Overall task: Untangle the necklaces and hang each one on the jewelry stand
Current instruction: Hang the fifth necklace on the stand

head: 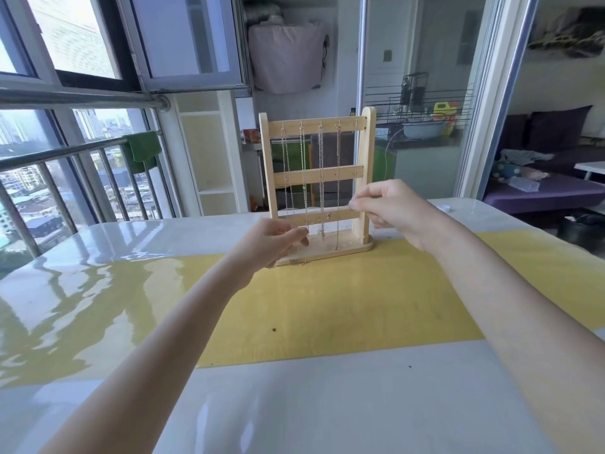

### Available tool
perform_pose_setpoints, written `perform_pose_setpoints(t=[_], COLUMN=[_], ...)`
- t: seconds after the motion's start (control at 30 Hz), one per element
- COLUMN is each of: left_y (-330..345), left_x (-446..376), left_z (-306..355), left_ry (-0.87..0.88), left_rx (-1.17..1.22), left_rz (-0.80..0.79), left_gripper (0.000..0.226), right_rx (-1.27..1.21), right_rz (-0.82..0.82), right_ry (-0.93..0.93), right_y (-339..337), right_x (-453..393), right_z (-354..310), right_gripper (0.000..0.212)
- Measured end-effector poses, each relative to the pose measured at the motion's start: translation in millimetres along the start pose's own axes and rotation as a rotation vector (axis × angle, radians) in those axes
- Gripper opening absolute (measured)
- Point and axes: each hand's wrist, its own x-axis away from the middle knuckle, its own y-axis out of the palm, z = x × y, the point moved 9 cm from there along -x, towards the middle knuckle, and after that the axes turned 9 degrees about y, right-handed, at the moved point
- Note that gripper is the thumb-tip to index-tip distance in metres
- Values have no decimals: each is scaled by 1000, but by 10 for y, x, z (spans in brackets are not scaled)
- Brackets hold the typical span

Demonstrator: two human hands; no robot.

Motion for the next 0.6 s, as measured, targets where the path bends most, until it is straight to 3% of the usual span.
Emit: perform_pose_setpoints(t=[0.13, 0.37, 0.6], left_y=[-60, -79, 305], left_x=[7, -8, 29], left_z=[-22, -63, -176], left_ry=[11, 1, -97], left_rx=[53, 117, 297], left_rz=[34, 71, -87], left_gripper=[27, 27, 18], right_rx=[-190, -275, -358], right_rz=[-76, -159, -308], right_ry=[63, 73, 68], right_y=[33, 111, 313], right_x=[-19, -43, -27], right_z=[115, 103, -12], right_gripper=[8, 9, 9])
